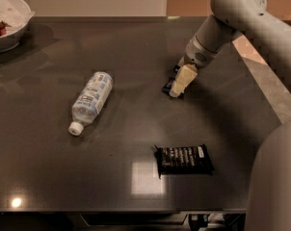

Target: Pick rxbar blueberry

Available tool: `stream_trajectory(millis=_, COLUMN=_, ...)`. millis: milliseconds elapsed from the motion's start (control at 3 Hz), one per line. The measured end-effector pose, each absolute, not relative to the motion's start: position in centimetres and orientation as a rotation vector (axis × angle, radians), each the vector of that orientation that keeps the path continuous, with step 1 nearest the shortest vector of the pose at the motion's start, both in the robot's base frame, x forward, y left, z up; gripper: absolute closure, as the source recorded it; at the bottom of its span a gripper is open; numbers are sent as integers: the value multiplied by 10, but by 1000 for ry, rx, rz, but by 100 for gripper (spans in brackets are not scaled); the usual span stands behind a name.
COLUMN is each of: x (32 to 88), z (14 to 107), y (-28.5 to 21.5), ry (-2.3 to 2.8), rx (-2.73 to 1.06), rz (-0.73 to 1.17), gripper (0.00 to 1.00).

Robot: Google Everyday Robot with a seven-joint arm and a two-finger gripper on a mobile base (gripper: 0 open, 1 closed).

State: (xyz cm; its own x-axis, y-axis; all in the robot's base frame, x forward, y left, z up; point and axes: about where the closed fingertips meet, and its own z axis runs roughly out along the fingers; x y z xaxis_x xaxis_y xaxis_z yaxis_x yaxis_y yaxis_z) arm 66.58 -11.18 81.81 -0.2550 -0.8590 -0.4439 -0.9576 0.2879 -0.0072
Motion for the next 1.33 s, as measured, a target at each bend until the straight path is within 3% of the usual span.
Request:
stream_trajectory(millis=1000, x=658, z=831, y=-111, ry=2182, rx=-1666, rz=403, gripper=87)
stream_trajectory(millis=1333, x=653, z=840, y=-110, ry=2167, rx=-1676, rz=414, gripper=100)
